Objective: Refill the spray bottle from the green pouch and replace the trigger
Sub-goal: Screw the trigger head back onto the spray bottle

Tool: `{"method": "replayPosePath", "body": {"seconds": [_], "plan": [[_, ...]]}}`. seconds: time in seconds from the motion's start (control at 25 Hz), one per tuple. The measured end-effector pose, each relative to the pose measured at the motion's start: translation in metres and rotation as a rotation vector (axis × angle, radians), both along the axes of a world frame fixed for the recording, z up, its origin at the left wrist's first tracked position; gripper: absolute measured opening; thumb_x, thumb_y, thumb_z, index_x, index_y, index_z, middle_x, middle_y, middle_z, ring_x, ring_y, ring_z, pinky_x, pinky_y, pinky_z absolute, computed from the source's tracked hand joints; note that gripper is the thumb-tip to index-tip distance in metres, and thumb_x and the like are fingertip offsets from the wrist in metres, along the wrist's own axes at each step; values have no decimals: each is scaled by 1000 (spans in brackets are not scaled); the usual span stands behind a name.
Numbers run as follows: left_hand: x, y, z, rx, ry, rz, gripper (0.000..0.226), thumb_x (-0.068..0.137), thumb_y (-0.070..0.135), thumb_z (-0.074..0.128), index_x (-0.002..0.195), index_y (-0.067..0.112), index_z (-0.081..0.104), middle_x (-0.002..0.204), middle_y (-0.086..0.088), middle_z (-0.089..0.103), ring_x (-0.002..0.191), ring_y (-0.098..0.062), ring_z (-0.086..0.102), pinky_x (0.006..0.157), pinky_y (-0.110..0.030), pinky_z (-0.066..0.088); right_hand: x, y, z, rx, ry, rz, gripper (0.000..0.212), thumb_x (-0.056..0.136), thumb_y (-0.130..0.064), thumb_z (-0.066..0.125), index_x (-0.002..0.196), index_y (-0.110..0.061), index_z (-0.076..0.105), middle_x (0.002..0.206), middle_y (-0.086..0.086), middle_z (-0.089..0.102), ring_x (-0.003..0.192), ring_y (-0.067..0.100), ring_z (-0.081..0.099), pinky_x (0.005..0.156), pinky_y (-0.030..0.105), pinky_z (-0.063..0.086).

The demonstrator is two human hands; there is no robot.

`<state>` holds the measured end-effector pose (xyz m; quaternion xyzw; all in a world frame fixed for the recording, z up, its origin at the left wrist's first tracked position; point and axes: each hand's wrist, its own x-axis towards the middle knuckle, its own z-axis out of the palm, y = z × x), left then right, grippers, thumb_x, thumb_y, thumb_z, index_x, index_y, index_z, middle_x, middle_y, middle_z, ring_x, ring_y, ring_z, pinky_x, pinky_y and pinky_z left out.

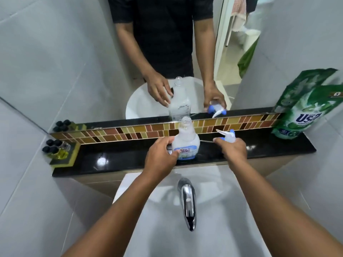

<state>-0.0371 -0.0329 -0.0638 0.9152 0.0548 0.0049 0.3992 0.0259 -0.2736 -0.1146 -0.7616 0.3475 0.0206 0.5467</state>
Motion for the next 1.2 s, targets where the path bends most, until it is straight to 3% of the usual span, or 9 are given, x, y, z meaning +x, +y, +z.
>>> {"method": "replayPosePath", "body": {"seconds": [0.2, 0.4, 0.52, 0.64, 0.72, 0.8, 0.96, 1.04, 1.2], "plan": [[6, 5, -13, -68, 49, -15, 53, 86, 27, 84, 135, 23, 65, 127, 3, 68, 103, -21, 70, 86, -41, 65, -63, -47, 93, 158, -400, -65, 33, 78, -24, 93, 101, -19, 70, 77, -1, 72, 55, 10, 67, 60, 29, 58], [29, 4, -4, -86, 64, -101, 71, 76, 28, 91, 140, 26, 62, 136, 3, 67, 120, -20, 64, 102, -48, 57, -108, -56, 208, 41, -650, 122, 45, 60, -52, 95, 94, -35, 71, 74, -10, 74, 63, 13, 69, 69, 30, 61], [36, 7, -7, -161, 105, -142, 65, 74, 24, 93, 134, 26, 66, 130, 4, 74, 116, -19, 68, 103, -49, 57, -110, -61, 229, -110, -636, 186, 53, 54, -66, 95, 94, -41, 72, 88, 2, 73, 76, 36, 69, 80, 49, 60], [39, 10, -13, -184, 113, -165, 66, 75, 22, 93, 135, 27, 66, 130, 5, 74, 118, -18, 68, 104, -49, 57, -107, -67, 230, -335, -640, 244, 68, 61, -65, 95, 105, -21, 67, 101, 27, 69, 88, 54, 68, 79, 66, 59], [41, 11, -15, -204, 116, -180, 66, 76, 20, 92, 136, 27, 66, 130, 6, 74, 118, -16, 68, 104, -48, 57, -107, -55, 241, -428, -636, 300, 67, 68, -57, 94, 110, -14, 67, 104, 22, 70, 94, 48, 68, 82, 62, 60], [42, 13, -16, -221, 115, -194, 66, 76, 20, 92, 136, 28, 66, 130, 7, 74, 117, -16, 69, 104, -47, 58, -101, -41, 249, -493, -626, 392, 58, 73, -44, 95, 113, -11, 68, 105, 17, 71, 93, 36, 67, 83, 42, 58], [48, 15, -23, -241, 165, -217, 66, 73, 18, 93, 133, 28, 67, 126, 7, 75, 115, -16, 70, 102, -45, 59, -65, 7, 252, -549, -541, 716, 40, 80, -35, 90, 110, -31, 63, 97, -12, 69, 84, 5, 64, 72, 21, 46], [50, 17, -28, -265, 202, -233, 65, 71, 17, 94, 129, 27, 68, 122, 7, 76, 114, -15, 71, 101, -44, 60, -40, 35, 238, -657, -464, 917, 33, 86, -33, 86, 109, -29, 62, 92, -9, 67, 80, 11, 63, 68, 22, 44], [54, 21, -42, -327, 234, -242, 60, 66, 18, 93, 121, 26, 70, 114, 6, 79, 110, -18, 75, 99, -44, 61, 2, 80, 203, -950, -296, 1259, 27, 93, -24, 76, 117, -20, 63, 107, 4, 68, 102, 30, 64, 73, 32, 43]]}}
